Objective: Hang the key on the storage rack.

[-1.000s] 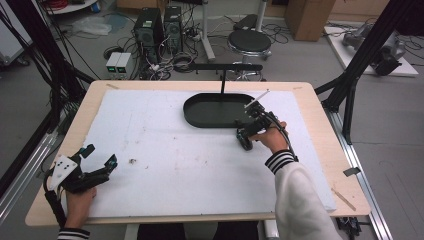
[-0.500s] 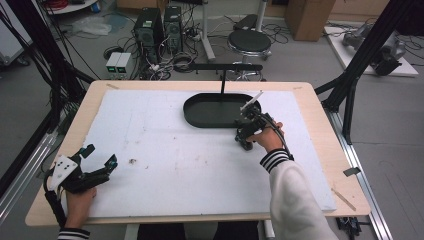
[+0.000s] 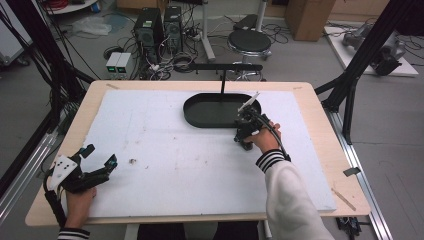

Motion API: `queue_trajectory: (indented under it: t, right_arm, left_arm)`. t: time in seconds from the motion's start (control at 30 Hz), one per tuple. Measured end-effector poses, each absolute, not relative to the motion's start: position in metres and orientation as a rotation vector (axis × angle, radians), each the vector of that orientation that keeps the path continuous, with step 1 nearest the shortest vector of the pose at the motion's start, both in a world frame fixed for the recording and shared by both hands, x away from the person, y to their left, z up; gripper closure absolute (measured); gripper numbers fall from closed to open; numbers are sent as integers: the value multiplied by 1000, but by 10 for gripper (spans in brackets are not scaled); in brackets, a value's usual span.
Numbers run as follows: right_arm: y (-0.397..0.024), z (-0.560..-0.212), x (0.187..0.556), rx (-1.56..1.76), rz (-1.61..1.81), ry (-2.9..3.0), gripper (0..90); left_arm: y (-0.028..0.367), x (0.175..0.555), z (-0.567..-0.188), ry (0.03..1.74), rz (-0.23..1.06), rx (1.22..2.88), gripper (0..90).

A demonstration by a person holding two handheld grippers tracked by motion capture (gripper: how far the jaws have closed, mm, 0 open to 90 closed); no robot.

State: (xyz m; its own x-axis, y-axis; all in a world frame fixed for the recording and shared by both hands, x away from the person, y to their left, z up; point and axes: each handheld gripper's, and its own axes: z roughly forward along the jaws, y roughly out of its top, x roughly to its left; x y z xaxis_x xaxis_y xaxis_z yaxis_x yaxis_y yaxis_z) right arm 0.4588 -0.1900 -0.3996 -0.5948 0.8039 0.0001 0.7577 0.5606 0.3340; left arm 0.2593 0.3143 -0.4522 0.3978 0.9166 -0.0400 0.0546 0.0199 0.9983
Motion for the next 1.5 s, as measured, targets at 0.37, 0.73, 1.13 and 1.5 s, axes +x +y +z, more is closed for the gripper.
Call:
queue_trajectory:
  t: [0.37, 0.73, 1.13, 1.5]
  right_arm:
    - [-184, -403, 461, 1340, 405, 2659, 255]
    - [-184, -405, 462, 1373, 389, 2669, 366]
    - [-182, -407, 465, 1410, 383, 2674, 459]
    - [-183, -404, 466, 1365, 380, 2689, 481]
  left_arm:
    - [314, 259, -452, 949, 856, 1389, 125]
    - [314, 259, -452, 948, 856, 1393, 125]
    - [314, 259, -452, 948, 856, 1393, 125]
    - [314, 260, -452, 952, 852, 1388, 125]
